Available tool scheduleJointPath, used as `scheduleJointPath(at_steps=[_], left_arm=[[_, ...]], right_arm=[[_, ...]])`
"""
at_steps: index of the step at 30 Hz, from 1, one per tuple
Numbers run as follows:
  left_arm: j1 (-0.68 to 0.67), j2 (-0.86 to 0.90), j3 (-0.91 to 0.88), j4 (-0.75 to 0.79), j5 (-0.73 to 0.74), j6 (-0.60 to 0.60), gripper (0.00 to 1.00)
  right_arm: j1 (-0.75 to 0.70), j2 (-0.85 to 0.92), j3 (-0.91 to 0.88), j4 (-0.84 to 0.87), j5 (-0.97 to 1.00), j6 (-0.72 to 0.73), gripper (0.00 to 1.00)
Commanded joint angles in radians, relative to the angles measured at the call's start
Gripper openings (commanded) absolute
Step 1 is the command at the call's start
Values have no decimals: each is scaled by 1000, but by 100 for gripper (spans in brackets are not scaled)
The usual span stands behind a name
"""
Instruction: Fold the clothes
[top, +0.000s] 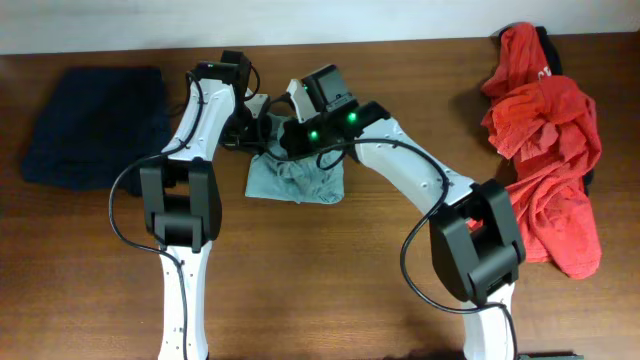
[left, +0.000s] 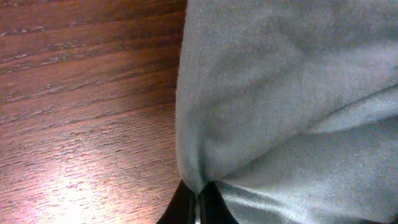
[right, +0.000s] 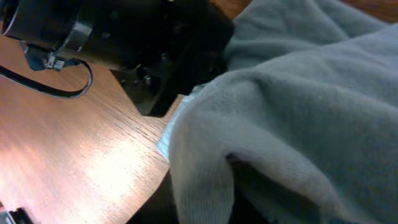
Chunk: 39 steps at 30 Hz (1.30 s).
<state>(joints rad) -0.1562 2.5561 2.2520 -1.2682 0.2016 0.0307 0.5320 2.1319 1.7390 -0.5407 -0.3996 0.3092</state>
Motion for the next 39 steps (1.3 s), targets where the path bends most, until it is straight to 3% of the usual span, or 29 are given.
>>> scheduleJointPath(at_steps=[1,2,5,7,8,11,22,26,29,31,36,39], left_arm=[[-20,47,-26,23,-7,15,1],[-20,47,-26,23,-7,15,1],[-20,47,-26,23,-7,15,1],[-20,47,-26,23,-7,16,1],[-20,47,-26,23,-7,15,1],[-20,47,-26,23,-7,16,1],[34,47,56,-14,-8,16,2],[91,47,178,-89,-7,16,22],[132,47,274,-124,-7,15,45],[155,47,338,-146,-6,15,55],[200,47,506,-227,20,14,58],[211,47,578,-267,20,14,58]], right_arm=[[24,15,12,14,28,48,4],[26,18,12,18,27,48,7],[32,18,12,23,35,48,36],[32,18,12,29,33,48,69],[32,18,12,29,29,48,79],[29,16,13,29,3,57,87],[-31,-74,119,-116,-3,62,91],[-57,-76,129,-175,-3,42,91],[-61,-74,127,-195,17,0,91],[-60,-73,127,-207,39,-25,89],[-38,-63,122,-323,98,-51,79],[-9,-63,114,-391,98,-51,62]])
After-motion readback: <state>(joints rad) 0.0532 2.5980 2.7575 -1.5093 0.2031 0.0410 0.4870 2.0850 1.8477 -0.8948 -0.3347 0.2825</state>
